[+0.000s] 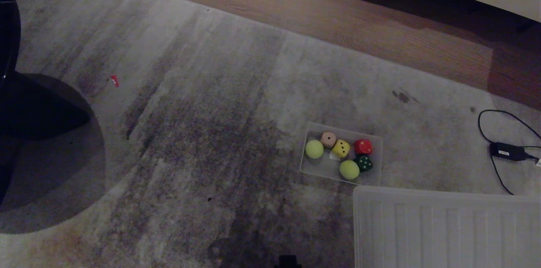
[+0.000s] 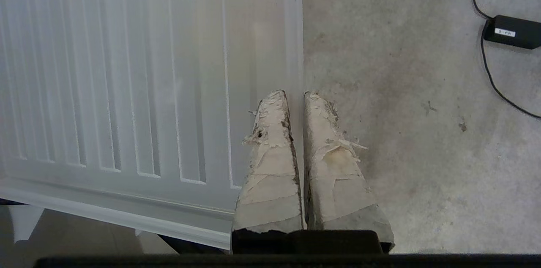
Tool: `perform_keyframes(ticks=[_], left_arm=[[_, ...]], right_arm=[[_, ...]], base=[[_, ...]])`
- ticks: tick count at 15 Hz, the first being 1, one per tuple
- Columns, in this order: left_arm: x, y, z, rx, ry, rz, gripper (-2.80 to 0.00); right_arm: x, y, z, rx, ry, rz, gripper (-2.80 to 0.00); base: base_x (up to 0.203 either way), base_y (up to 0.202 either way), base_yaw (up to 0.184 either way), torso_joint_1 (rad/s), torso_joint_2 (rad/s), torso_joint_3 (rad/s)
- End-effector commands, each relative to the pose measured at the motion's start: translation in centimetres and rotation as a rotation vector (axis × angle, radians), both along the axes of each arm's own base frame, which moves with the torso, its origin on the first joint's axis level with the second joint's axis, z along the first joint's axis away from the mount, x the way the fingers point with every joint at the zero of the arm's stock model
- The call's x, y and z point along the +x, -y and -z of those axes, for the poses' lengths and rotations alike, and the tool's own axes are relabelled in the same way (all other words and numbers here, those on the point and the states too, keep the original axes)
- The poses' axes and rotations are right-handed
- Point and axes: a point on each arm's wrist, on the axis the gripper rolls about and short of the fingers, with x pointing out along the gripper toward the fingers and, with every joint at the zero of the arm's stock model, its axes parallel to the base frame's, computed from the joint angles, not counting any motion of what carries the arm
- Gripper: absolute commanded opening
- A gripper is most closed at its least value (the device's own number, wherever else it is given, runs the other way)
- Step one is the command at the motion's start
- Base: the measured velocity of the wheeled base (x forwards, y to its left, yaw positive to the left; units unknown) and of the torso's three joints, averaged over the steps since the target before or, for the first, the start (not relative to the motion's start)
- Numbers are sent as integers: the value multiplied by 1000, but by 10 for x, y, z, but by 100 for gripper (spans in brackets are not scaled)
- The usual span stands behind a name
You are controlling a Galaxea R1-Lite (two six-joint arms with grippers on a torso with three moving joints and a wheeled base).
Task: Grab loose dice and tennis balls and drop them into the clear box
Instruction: Close the lid
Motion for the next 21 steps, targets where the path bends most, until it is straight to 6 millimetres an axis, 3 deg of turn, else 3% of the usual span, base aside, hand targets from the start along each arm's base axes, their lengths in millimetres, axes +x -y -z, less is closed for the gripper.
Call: perform_keyframes(ticks=[1, 21], left_arm=[[0, 0, 1, -5, -4, -2, -280], [0, 0, 1, 4, -4, -1, -280]], right_arm=[[0, 0, 0, 2, -2, 0, -280], [0, 0, 0, 3, -2, 0, -280]], base=[[0, 0, 0, 0, 5, -107], [0, 0, 0, 2, 2, -194]])
